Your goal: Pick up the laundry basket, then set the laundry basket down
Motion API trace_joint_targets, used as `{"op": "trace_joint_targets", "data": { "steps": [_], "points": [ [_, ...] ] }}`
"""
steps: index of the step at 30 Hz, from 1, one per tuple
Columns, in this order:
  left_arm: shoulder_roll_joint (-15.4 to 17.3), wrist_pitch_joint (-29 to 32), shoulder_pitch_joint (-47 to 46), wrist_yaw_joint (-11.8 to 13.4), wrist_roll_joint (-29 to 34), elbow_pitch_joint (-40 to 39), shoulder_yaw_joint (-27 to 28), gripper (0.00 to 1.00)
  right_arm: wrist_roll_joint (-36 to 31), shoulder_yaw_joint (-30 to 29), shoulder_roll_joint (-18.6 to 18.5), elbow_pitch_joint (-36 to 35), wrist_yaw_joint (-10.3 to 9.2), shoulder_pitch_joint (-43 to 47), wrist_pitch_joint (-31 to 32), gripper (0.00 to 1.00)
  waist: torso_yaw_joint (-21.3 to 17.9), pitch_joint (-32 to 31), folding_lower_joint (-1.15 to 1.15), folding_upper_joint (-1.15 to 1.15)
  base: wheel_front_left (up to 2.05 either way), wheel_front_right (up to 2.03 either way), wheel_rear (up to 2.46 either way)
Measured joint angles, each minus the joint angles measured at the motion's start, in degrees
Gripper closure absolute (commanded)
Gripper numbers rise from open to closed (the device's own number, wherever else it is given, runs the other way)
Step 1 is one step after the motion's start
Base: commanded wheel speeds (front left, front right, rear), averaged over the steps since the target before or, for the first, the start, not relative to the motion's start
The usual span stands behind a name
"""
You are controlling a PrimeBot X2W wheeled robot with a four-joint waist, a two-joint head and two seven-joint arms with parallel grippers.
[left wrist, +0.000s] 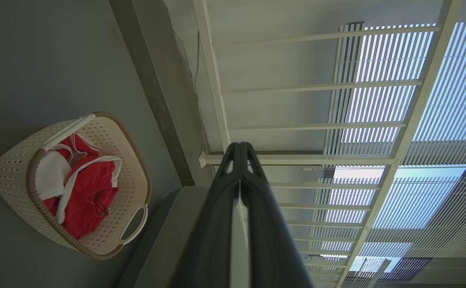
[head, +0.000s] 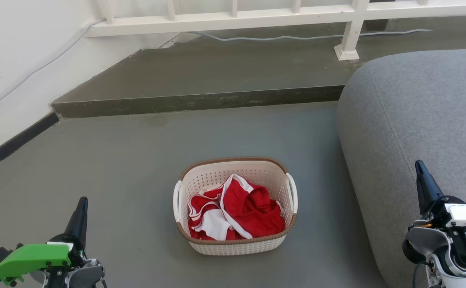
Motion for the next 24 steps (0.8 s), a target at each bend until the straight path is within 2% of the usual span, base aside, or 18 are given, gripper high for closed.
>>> {"op": "trace_joint_targets", "data": {
  "steps": [24],
  "points": [
    [0.0, 0.25, -0.06, -0.35, 0.0, 0.77, 0.08, 1.0, 0.0, -0.11, 0.02, 0.0, 0.01, -0.01, 0.01, 1.0, 0.0, -0.01, 0.0, 0.0, 0.0, 0.0, 0.0]
  ]
}}
